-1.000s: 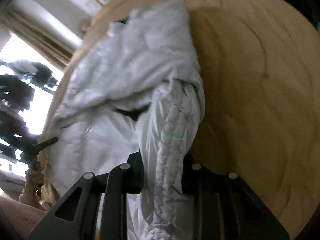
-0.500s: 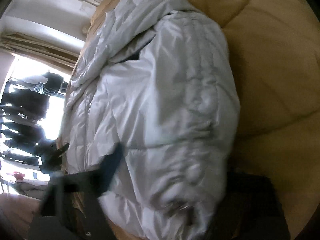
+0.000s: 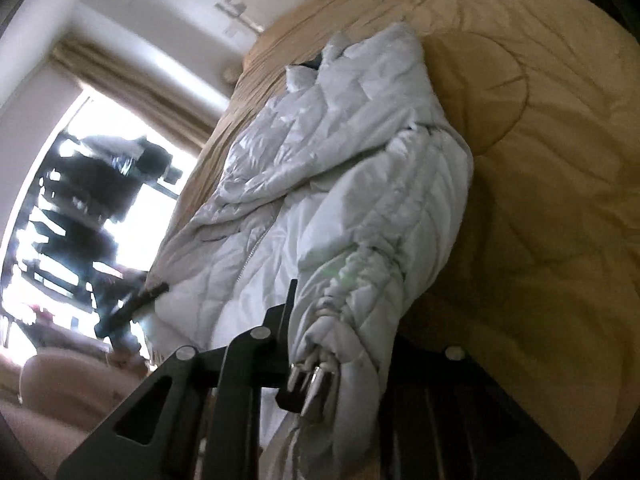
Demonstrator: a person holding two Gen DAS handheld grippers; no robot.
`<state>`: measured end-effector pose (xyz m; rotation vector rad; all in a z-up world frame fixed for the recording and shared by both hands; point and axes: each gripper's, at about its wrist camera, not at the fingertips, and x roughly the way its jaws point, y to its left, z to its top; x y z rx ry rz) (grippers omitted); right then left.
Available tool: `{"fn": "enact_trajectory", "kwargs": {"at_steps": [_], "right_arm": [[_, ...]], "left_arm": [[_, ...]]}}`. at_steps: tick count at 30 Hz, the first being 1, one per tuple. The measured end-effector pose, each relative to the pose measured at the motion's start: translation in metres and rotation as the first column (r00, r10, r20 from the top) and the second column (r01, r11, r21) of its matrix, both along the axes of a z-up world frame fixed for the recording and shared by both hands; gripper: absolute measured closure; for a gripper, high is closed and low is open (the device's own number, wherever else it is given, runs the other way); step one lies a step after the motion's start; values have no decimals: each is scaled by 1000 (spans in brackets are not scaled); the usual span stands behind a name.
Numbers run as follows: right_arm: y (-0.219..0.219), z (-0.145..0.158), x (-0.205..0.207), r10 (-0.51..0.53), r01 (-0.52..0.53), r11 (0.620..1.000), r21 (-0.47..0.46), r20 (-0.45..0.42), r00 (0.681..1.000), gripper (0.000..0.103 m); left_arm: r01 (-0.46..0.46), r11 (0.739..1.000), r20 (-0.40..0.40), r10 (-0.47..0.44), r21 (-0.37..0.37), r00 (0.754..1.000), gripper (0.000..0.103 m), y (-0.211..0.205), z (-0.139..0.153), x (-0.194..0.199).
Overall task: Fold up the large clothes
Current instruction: 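Grasp the jacket hem with the left tool while the right tool grips the drawstring edge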
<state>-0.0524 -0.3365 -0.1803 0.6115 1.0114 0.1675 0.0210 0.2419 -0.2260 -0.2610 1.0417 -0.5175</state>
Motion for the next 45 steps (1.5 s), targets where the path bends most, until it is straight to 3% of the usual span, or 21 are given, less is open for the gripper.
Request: {"fn": "enact_trajectory", "kwargs": {"at_steps": [3, 6, 10, 12, 17, 22, 25, 28, 30, 33, 35, 36, 38, 39, 42, 45], "right_arm": [[-3, 6, -5, 15, -15, 1000, 12, -2, 1000, 85], [-14, 20, 22, 2, -4, 999, 45, 30, 1000, 85], [-31, 49, 94, -32, 24, 997, 79, 97, 995, 85], [-45, 63, 142, -43, 37, 998, 58, 107, 993, 85], [-81, 73, 249, -96, 91, 994, 64, 79, 992, 85], [-132, 26, 340, -219, 222, 974, 50, -52, 974, 84], [-153, -26, 373, -302, 314, 946, 84, -131, 944, 82], [-169, -79, 379, -399, 432, 883, 186, -188, 897, 80], [-175, -99, 377, -425, 464, 851, 246, -197, 883, 79], [-180, -97, 378, -395, 440, 846, 300, -201, 897, 75], [-184, -81, 371, -387, 430, 842, 326, -190, 902, 69], [-186, -70, 366, -390, 422, 843, 333, -161, 906, 61], [-180, -39, 349, -399, 407, 863, 300, -91, 913, 27], [-175, -24, 345, -404, 407, 878, 252, -65, 913, 3], [-141, 24, 323, -377, 374, 926, 49, 87, 922, 0], [-76, 43, 312, -262, 285, 952, -110, 187, 947, 0]], "left_arm": [[-4, 1000, -37, 3, -29, 999, 86, 7, 2, 8], [-9, 998, -34, 7, -56, 999, 85, -9, 21, 52], [-59, 989, -28, 56, -132, 998, 85, -13, 56, 127], [-87, 982, -52, 79, -167, 995, 85, -22, 73, 186], [-122, 988, -73, 116, -90, 991, 84, -59, 92, 296], [-203, 978, -128, 207, 43, 970, 81, -106, 62, 394], [-256, 961, -162, 270, 104, 949, 81, -133, 7, 432], [-299, 944, -237, 324, 137, 916, 81, -142, -54, 439], [-319, 942, -234, 336, 109, 912, 81, -140, -69, 434], [-330, 940, -212, 340, 82, 916, 80, -136, -72, 436], [-320, 943, -201, 332, 90, 922, 80, -139, -72, 436], [-315, 944, -190, 329, 101, 925, 80, -141, -72, 436], [-311, 943, -168, 328, 120, 930, 80, -146, -71, 434], [-313, 941, -155, 330, 125, 931, 80, -147, -72, 433], [-316, 939, -133, 333, 133, 933, 80, -157, -75, 436], [-311, 939, -122, 329, 144, 936, 80, -160, -74, 435]]}}
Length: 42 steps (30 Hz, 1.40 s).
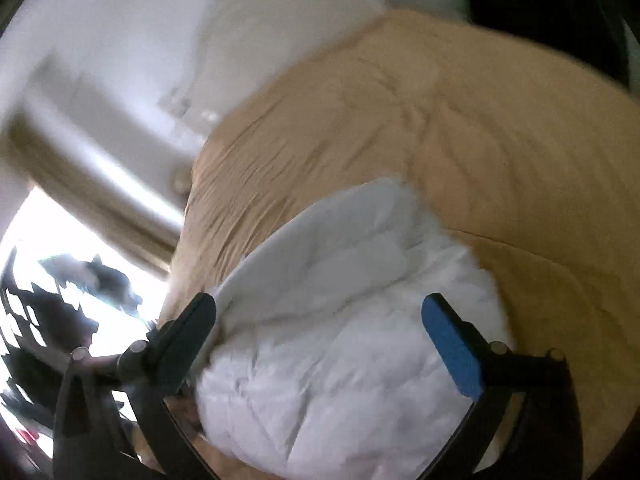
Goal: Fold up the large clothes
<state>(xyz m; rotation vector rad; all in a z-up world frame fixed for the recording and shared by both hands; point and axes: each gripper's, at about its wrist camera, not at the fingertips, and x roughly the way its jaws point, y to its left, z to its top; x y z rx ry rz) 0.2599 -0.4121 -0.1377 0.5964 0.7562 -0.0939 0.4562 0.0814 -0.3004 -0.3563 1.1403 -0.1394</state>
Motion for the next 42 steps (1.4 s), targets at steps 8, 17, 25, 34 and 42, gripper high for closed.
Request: {"fn": "enact_trajectory", "kwargs": {"at_steps": [8, 17, 25, 34, 42], "right_arm": [[152, -73, 17, 133, -147, 877, -458, -64, 989, 0], [153, -151, 13, 119, -186, 815, -549, -156, 981, 0], [152, -150, 8, 124, -203, 814, -544, -178, 976, 0], [154, -152, 20, 115, -195, 811, -552, -177, 977, 0], [156, -150, 21, 115, -199, 812, -548, -184, 976, 0]], "left_arm": [[10, 1000, 21, -11, 19, 1000, 80, -4, -2, 0], [-12, 986, -43, 5, -169, 999, 74, 33, 32, 13], [-36, 969, 50, 50, -246, 997, 48, 74, 93, 16], [34, 999, 292, -40, 27, 955, 15, 44, 163, -56], [262, 909, 229, -343, 324, 911, 0, -96, 65, -109]]}}
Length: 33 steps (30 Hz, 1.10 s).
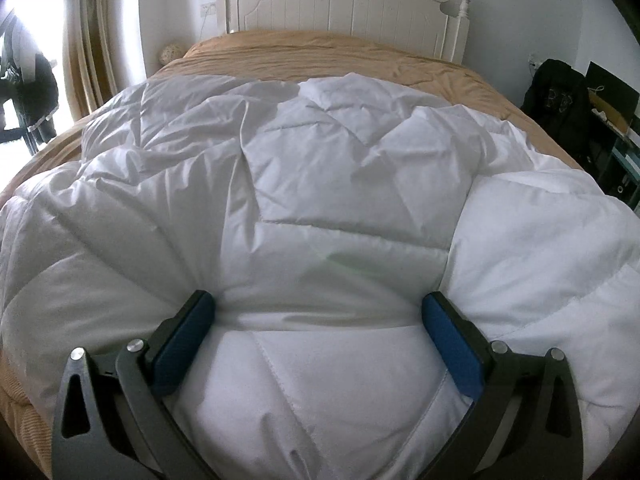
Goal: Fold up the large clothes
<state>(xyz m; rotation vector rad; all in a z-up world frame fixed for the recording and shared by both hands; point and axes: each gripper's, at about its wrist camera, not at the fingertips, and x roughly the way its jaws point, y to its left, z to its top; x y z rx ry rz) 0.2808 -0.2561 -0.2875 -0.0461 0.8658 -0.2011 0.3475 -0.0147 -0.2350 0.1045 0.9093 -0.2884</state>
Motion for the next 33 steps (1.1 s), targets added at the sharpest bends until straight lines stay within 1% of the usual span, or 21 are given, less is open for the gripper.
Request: {"fn": "enact_trajectory", "kwargs": {"at_steps": [1, 2, 4, 7, 9, 11, 13, 14, 15, 17, 18, 19, 22, 24, 25, 26, 27, 29, 30, 31, 33], "right_arm": [[-1, 0, 2, 0, 1, 1000, 5, -4, 1000, 0], [-2, -2, 2, -1, 1, 1000, 15, -10, 1000, 0], [-6, 6, -4, -14, 15, 998, 54, -19, 1000, 0], [-9, 32, -22, -10, 9, 997, 74, 8, 1000, 0], [-7, 50, -20, 14, -15, 999, 33, 26, 1000, 0], [-10, 66, -2, 11, -11, 1000, -2, 19, 1000, 0], [-23, 67, 41, -32, 32, 999, -2, -59, 998, 0], [-28, 62, 58, -48, 48, 999, -7, -102, 994, 0], [-37, 49, 84, -69, 69, 998, -9, -175, 982, 0], [-60, 24, 127, -110, 123, 992, 27, -289, 951, 0], [-71, 16, 142, -132, 153, 987, 41, -317, 939, 0], [-85, 10, 162, -167, 197, 979, 59, -333, 928, 0], [-117, 13, 197, -246, 289, 953, 94, -320, 915, 0], [-135, 18, 210, -299, 330, 943, 37, -337, 893, 0], [-147, 24, 210, -353, 373, 928, -7, -339, 872, 0], [-153, 30, 206, -383, 401, 916, -13, -326, 865, 0], [-160, 41, 195, -403, 424, 906, 9, -291, 868, 0], [-161, 60, 166, -368, 397, 913, 94, -230, 901, 0], [-156, 67, 145, -326, 358, 924, 134, -212, 921, 0], [-152, 69, 128, -303, 336, 931, 142, -213, 929, 0], [-141, 67, 81, -260, 294, 946, 136, -221, 940, 0]], "left_arm": [[-26, 999, -59, 28, 42, 998, 0, -3, -26, 6], [-44, 999, -74, 46, 27, 996, 0, -1, -41, 10], [-57, 998, -44, 56, -31, 997, 0, 7, -42, 10], [-39, 999, -52, 38, -25, 998, 0, 7, -43, 11], [-41, 999, -54, 39, -30, 998, 0, 8, -42, 12], [-42, 999, -49, 40, -30, 998, 0, 8, -42, 12], [-40, 999, -48, 39, -33, 998, 0, 7, -43, 10], [-37, 999, -48, 35, -34, 998, 0, 7, -43, 11], [-36, 999, -48, 34, -37, 998, 0, 6, -44, 13], [-33, 999, -43, 31, -37, 999, 0, 7, -46, 13], [-32, 999, -41, 30, -36, 999, 0, 8, -47, 13], [-32, 999, -41, 30, -37, 999, 0, 8, -48, 12], [-11, 999, -43, 9, -37, 999, 0, 10, -48, 12], [-1, 999, -45, -1, -40, 999, 0, 11, -47, 12], [0, 999, -45, -2, -40, 999, 0, 11, -47, 12], [-3, 999, -44, 1, -42, 999, 0, 12, -47, 12], [-7, 999, -42, 5, -43, 999, 0, 12, -46, 10], [-9, 999, -39, 8, -45, 999, 0, 12, -46, 9], [-10, 999, -39, 8, -48, 999, 0, 13, -46, 9], [-9, 999, -38, 7, -49, 999, 0, 12, -46, 9], [-3, 999, -39, 1, -46, 999, 0, 13, -45, 9]]}}
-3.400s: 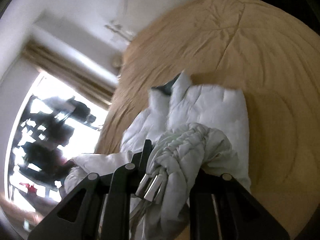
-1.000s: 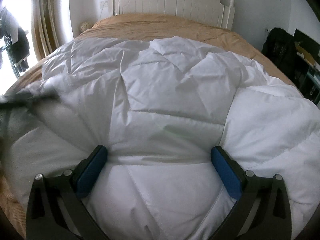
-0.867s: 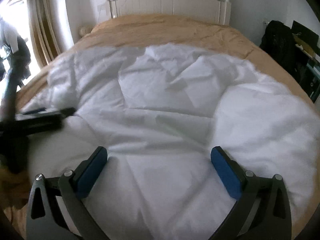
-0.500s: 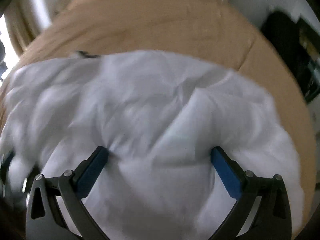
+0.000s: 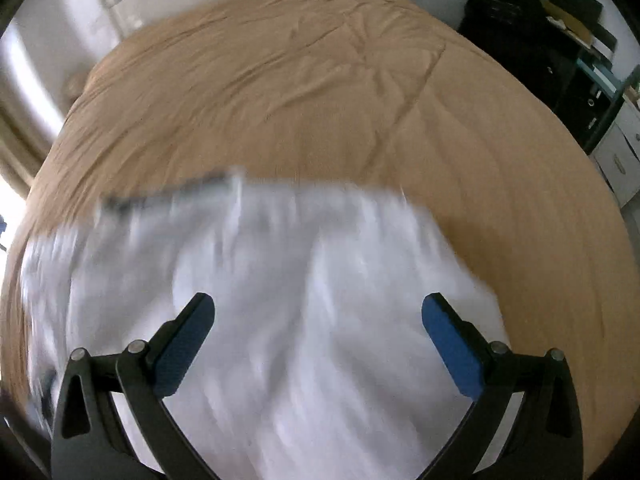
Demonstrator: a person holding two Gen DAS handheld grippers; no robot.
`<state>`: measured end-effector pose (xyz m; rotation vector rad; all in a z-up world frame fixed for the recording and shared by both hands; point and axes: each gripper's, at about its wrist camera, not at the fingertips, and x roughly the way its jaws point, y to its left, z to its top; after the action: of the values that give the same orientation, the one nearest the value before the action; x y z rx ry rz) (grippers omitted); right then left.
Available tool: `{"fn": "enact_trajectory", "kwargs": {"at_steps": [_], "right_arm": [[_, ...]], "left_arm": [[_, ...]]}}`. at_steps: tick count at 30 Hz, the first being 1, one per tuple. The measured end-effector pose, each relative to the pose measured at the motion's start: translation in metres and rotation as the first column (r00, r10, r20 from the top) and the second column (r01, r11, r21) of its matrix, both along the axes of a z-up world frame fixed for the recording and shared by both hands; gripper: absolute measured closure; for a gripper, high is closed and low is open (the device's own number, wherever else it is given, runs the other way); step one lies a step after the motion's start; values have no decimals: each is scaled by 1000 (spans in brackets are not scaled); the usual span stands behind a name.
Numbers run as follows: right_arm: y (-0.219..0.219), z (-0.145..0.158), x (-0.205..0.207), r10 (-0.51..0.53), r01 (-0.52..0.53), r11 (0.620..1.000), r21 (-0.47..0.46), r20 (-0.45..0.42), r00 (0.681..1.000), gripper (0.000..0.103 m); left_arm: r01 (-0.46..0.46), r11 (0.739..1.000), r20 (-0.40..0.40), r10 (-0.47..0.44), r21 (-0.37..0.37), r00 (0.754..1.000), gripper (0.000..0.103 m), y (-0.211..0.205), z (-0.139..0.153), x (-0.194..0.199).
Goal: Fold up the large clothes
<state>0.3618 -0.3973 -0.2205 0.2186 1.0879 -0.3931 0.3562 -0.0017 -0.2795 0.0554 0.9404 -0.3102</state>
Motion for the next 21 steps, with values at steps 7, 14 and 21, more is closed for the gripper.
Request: {"fn": "enact_trajectory", "kwargs": {"at_steps": [7, 14, 21], "right_arm": [[3, -40, -86, 120, -115, 985, -127, 33, 992, 0], [-5, -54, -89, 82, -68, 990, -121, 111, 990, 0], [-6, -60, -97, 79, -61, 991, -121, 145, 986, 0]], "left_arm": [[-66, 993, 52, 61, 96, 997, 0, 18, 22, 10], [-27, 992, 132, 11, 124, 991, 0, -31, 71, 56], [-55, 972, -95, 79, 228, 992, 0, -55, 5, 127]]}}
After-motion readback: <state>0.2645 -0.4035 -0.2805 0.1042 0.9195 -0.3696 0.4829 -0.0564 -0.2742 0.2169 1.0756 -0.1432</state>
